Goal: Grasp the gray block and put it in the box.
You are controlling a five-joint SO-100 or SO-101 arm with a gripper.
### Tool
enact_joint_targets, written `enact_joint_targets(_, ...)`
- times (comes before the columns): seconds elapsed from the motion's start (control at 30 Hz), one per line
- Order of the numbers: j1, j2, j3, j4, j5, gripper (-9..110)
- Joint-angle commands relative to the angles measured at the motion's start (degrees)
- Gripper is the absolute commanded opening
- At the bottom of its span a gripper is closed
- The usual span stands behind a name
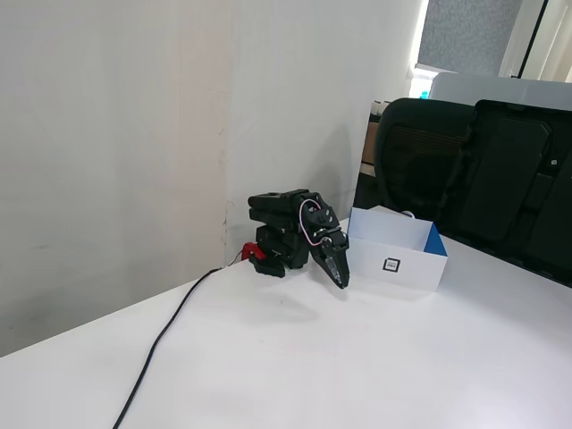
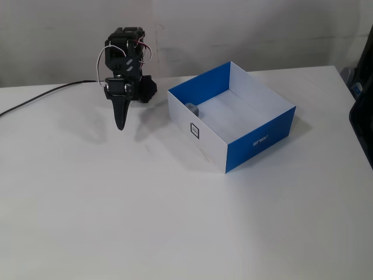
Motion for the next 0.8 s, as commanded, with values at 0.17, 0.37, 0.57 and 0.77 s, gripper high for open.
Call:
enact_joint_targets(0.17, 1.1, 0.4, 4.9, -0.5, 1.3, 0)
enact_joint_targets(0.37, -0.5, 0.4, 6.7, 0.3, 0.9, 0)
enact_joint_targets(0.57, -0.6, 0.5, 7.3, 2.2, 0.7, 0)
enact_joint_targets(0.77, -1.1, 0.5, 7.2, 2.6, 0.6, 0)
